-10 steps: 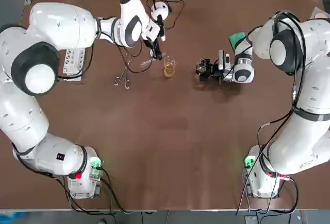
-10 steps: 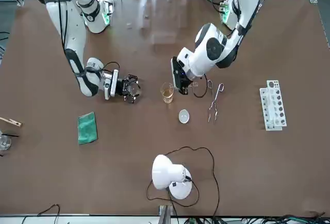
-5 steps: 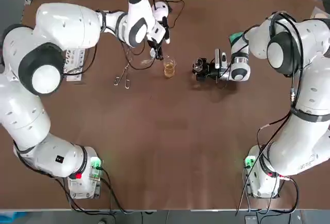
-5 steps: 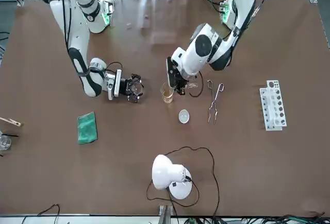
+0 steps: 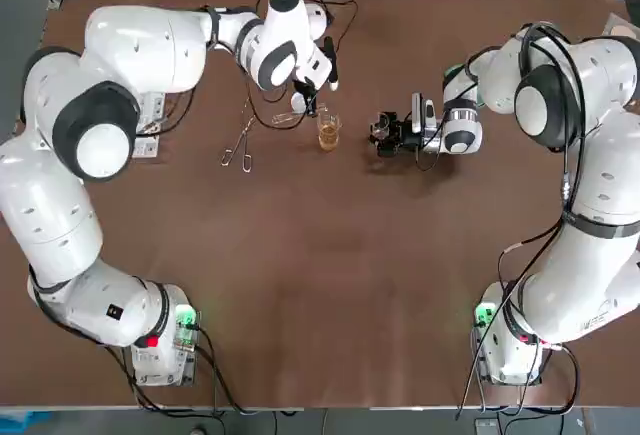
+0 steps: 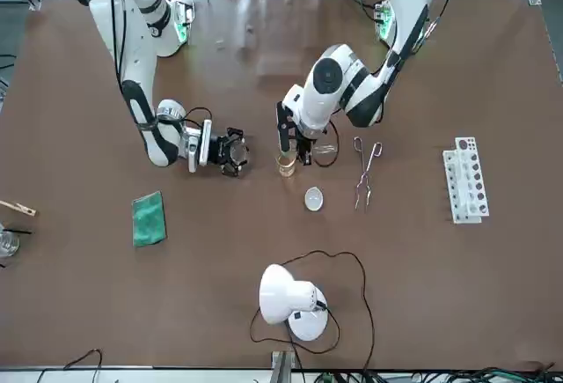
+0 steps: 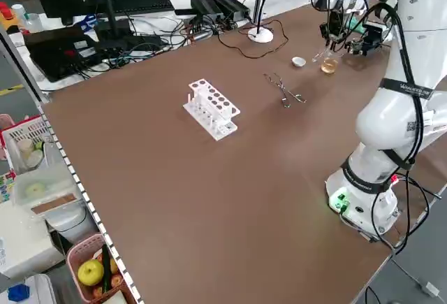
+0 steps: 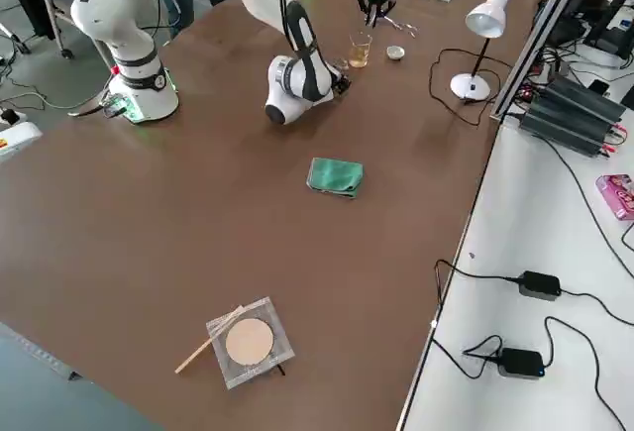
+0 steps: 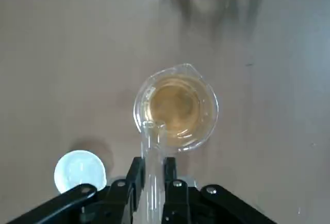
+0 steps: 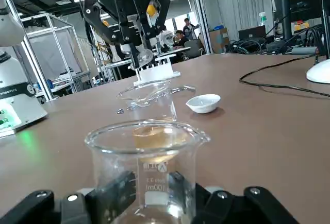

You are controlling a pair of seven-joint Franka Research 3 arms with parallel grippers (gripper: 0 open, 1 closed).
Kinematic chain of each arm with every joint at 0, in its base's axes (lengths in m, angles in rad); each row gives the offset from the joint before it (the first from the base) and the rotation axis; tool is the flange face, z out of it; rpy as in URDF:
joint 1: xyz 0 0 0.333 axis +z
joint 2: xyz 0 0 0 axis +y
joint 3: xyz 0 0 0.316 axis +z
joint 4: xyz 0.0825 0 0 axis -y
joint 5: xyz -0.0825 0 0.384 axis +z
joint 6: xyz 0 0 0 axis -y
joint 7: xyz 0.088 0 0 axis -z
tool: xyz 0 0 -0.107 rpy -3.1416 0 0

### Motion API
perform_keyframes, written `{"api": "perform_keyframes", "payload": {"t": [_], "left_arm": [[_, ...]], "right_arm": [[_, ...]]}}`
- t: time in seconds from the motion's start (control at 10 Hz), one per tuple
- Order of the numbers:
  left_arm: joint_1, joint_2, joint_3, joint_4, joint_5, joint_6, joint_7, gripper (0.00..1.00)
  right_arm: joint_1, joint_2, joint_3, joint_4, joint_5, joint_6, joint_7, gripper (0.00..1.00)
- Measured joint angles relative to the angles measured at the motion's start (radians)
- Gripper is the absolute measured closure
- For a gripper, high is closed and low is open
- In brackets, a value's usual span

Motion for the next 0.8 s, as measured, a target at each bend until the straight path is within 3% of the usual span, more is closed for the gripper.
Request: {"api": "perform_keyframes", "payload": {"t": [0.2, 0.8], "left_arm": [[-0.005, 0.002, 0.0, 0.026, 0.082, -0.06, -0.065, 0.79], [-0.062, 0.022, 0.008, 0.075, 0.137, -0.168, -0.145, 0.79]], "right_arm": [[0.0, 0.0, -0.001, 0.001, 0.0, 0.0, 0.0, 0.62], [0.0, 0.0, -0.001, 0.003, 0.0, 0.0, 0.0, 0.62]]}}
